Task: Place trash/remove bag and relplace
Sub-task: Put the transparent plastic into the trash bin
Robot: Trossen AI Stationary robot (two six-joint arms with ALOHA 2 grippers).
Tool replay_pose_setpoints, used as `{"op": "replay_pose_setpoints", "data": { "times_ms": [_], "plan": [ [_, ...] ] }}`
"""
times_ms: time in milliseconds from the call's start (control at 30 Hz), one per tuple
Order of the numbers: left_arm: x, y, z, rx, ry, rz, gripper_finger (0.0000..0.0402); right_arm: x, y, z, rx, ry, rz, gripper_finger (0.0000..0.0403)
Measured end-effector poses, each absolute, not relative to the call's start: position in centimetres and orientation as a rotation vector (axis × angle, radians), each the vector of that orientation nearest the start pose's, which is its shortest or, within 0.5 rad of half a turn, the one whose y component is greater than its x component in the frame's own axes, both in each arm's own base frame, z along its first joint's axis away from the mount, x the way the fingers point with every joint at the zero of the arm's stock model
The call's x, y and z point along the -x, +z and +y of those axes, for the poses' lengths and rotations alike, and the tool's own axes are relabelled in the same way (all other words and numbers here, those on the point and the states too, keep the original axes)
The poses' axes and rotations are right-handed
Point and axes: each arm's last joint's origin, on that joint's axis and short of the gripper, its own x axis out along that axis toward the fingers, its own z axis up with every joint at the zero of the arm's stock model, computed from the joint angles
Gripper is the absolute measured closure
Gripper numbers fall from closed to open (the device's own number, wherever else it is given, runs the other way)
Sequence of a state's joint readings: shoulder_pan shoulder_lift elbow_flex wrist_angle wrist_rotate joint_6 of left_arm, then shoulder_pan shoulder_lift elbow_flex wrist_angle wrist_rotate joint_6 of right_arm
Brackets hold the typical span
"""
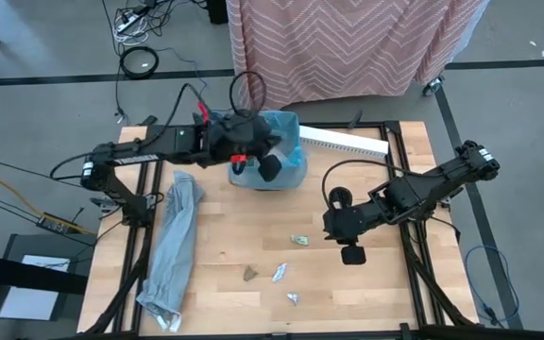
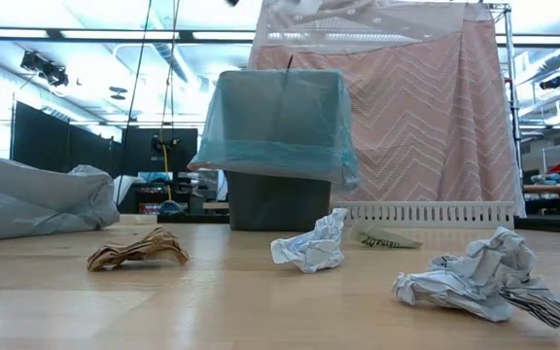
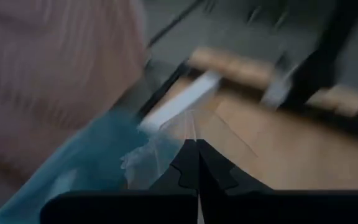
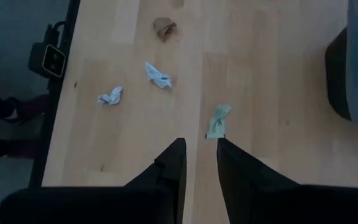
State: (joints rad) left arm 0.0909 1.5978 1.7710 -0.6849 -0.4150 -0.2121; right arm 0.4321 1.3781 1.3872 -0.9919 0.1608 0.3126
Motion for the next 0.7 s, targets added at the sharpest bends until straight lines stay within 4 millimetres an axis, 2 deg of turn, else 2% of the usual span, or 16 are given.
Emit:
{"op": "replay_pose_setpoints", "data": {
  "times_ms": [100,167,333,533,700],
  "plan": [
    [-33.4,40.5,5.4,0.106,0.58,0.596,0.0399,-24.4,34.5,10.9,0.003,0.104,0.966,0.0327],
    [-33.6,39.5,5.8,0.091,0.568,0.63,0.0395,-24.4,34.5,10.9,0.007,0.096,0.963,0.0327],
    [-33.8,37.6,6.6,0.027,0.449,0.715,0.0362,-24.4,34.5,10.9,0.008,0.095,0.964,0.0314],
    [-33.7,37.2,7.1,0.064,0.301,0.736,0.0301,-24.3,34.4,10.9,0.012,0.095,0.978,0.0272],
    [-33.6,38.5,7.2,0.057,0.271,0.696,0.0254,-24.3,34.4,10.8,0.023,0.077,0.977,0.0236]
  ]
}}
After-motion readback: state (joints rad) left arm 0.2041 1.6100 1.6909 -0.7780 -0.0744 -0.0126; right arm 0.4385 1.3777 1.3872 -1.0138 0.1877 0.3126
